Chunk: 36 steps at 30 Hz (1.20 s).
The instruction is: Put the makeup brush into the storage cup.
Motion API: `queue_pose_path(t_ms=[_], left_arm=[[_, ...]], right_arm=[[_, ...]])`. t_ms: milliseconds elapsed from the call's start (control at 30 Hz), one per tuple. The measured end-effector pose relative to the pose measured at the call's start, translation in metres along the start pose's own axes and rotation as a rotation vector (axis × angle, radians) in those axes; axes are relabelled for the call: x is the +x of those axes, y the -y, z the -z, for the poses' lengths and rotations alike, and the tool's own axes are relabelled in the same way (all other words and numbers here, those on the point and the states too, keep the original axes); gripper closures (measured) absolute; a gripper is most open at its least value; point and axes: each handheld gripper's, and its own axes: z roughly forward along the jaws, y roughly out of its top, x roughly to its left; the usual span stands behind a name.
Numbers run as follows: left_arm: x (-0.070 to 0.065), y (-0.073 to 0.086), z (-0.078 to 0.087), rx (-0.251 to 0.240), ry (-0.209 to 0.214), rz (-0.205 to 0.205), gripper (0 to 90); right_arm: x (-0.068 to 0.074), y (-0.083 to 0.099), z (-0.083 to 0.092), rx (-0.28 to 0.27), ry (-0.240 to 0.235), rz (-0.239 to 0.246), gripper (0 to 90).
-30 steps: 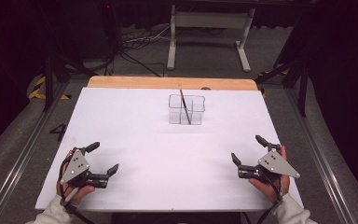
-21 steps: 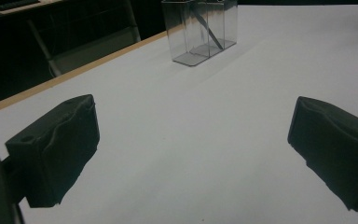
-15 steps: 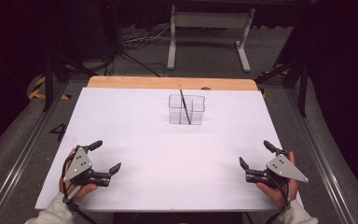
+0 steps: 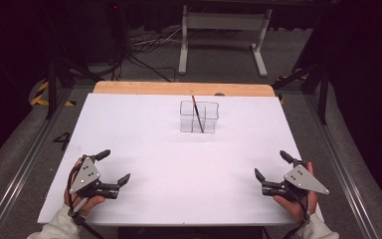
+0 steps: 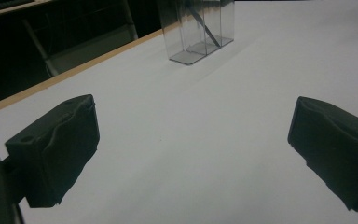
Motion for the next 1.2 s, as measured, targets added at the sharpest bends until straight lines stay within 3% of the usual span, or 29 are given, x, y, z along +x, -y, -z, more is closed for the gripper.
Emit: queue_pose_path(t_ms=[300, 500, 1200], left_arm=[[-0.002, 0.000, -0.003, 0.005, 0.020, -0.014, 2.7], [-0.001, 0.000, -0.002, 0.002, 0.022, -0.016, 2.7], [-0.001, -0.001, -0.003, 0.001, 0.020, -0.018, 2.7]], right_arm=[[0.010, -0.003, -0.007, 0.011, -0.026, -0.004, 2.8], [0.019, -0.005, -0.012, 0.026, -0.035, 0.028, 3.1], [0.016, -0.005, -0.010, 0.010, -0.030, 0.010, 3.1]])
